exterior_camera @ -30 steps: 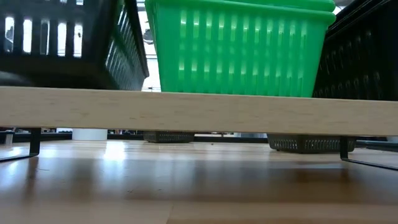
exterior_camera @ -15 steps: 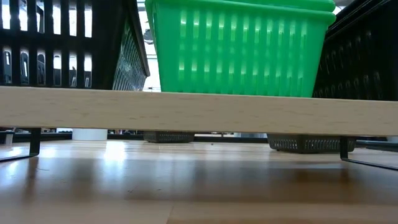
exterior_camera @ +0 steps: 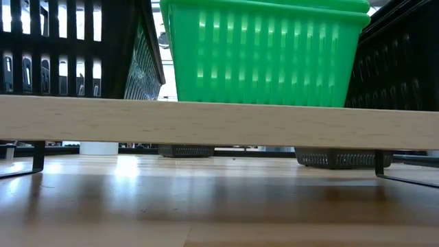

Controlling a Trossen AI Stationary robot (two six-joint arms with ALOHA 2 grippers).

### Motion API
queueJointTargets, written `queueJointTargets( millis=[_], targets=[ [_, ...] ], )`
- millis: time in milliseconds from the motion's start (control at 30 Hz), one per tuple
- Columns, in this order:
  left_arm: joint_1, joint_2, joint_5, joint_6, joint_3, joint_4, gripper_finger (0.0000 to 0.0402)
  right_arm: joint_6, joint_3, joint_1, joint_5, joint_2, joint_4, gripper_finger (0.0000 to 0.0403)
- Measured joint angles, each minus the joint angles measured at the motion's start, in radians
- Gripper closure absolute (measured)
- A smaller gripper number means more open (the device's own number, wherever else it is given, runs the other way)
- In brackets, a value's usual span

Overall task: Stack baskets on shelf by color
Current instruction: Stack the black bin on the black bin on the shelf

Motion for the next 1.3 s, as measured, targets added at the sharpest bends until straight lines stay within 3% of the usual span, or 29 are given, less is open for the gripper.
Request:
queueJointTargets(
  millis=[100, 233, 333, 467, 700, 1000, 1200, 1300],
  targets=[
    [0.075, -0.022, -0.198, -0.047, -0.012, -0.039, 0.0157, -0.005, 0.000, 0.000, 0.000, 0.000, 0.000, 0.0336],
    [0.234, -0.044, -0.320, -0.117, -0.009, -0.082, 0.0163, -0.007, 0.000, -0.002, 0.000, 0.000, 0.000, 0.0336],
    [0.375, -0.044, -0.310, -0.029, -0.011, -0.110, 0.0164, -0.007, 0.000, -0.002, 0.000, 0.000, -0.001, 0.0336],
    [0.566, -0.040, -0.182, 0.221, -0.025, -0.110, 0.0164, -0.007, 0.000, -0.002, 0.000, 0.000, -0.005, 0.0336],
    [0.811, -0.039, -0.175, 0.138, -0.105, -0.108, 0.0165, -0.023, 0.000, -0.002, 0.000, 0.000, -0.031, 0.0336],
    [0.877, -0.043, -0.169, 0.020, -0.320, -0.033, 0.0165, -0.048, 0.000, -0.002, 0.000, 0.000, -0.031, 0.0336],
    [0.904, -0.043, -0.169, -0.040, -0.363, -0.002, 0.0165, -0.057, 0.000, -0.002, 0.000, 0.000, -0.030, 0.0336],
    [0.907, -0.057, -0.203, 0.150, -0.361, -0.004, 0.0165, -0.059, 0.000, -0.002, 0.000, 0.000, -0.033, 0.0336]
  ],
)
